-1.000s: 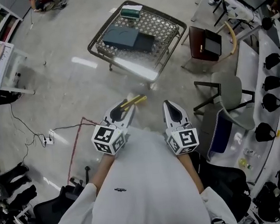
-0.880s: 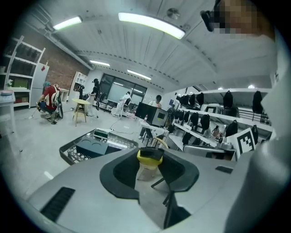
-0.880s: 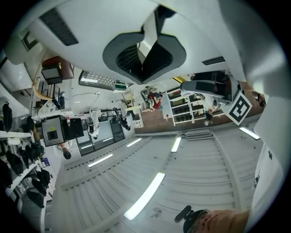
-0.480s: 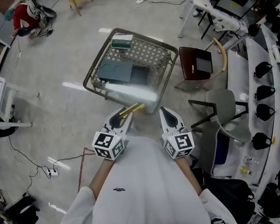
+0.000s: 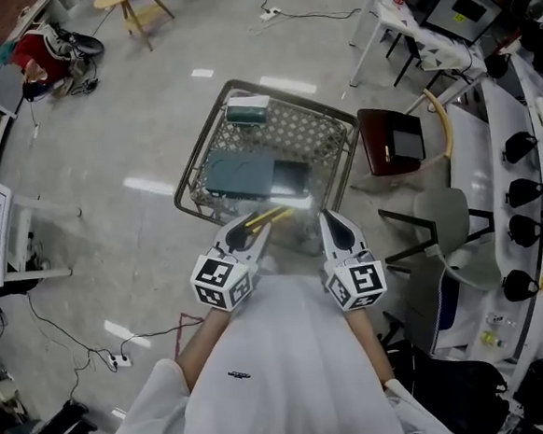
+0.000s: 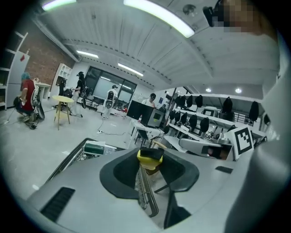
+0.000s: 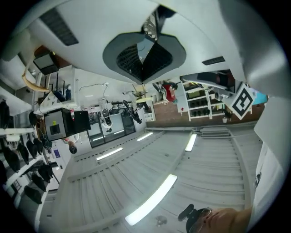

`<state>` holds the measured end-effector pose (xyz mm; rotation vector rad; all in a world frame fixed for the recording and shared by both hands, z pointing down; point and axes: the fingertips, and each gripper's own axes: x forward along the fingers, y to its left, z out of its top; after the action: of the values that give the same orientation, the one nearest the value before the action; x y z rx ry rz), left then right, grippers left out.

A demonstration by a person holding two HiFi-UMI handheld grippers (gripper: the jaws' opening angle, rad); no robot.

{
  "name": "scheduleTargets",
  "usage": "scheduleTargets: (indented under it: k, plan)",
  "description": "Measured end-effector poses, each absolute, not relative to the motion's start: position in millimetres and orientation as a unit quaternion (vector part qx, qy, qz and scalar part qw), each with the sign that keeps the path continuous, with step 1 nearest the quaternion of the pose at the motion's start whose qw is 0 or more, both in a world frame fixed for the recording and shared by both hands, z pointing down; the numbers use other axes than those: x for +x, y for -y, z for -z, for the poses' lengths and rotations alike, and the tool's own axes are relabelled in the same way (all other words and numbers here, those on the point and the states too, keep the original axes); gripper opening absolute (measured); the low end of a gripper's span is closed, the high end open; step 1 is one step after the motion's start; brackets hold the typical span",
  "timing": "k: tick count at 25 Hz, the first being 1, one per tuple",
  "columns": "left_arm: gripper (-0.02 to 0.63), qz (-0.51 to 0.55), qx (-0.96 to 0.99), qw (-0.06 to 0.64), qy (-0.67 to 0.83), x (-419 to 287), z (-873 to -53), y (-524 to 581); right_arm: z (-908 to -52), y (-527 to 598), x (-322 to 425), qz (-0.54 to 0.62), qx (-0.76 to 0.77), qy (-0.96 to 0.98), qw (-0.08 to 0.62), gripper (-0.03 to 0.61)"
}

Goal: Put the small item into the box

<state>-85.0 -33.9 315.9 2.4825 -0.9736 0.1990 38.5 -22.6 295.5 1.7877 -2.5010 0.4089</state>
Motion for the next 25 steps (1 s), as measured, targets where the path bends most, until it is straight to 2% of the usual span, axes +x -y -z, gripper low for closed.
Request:
scheduleTargets:
  k: [5,9,25]
  plan:
    - [0.12,-0.097,0.904,0.253,0.33,-80.8,-330.1,41.4,-304.9,16.4,39.4,-0.144,0.6,0.785,0.048,-0.002]
    - [0.12,-0.099,0.901,0.248,0.342,-65.6,-347.2,82.4,-320.8,50.4,51.9,-0.149,0.6,0.785,0.045,-0.002]
    - [0.12,-0.12,0.862,0.284,0.403,-31.2,-414.0,130.3,-382.1,88.1,85.1,-0.196,0.57,0.793,0.09,0.0]
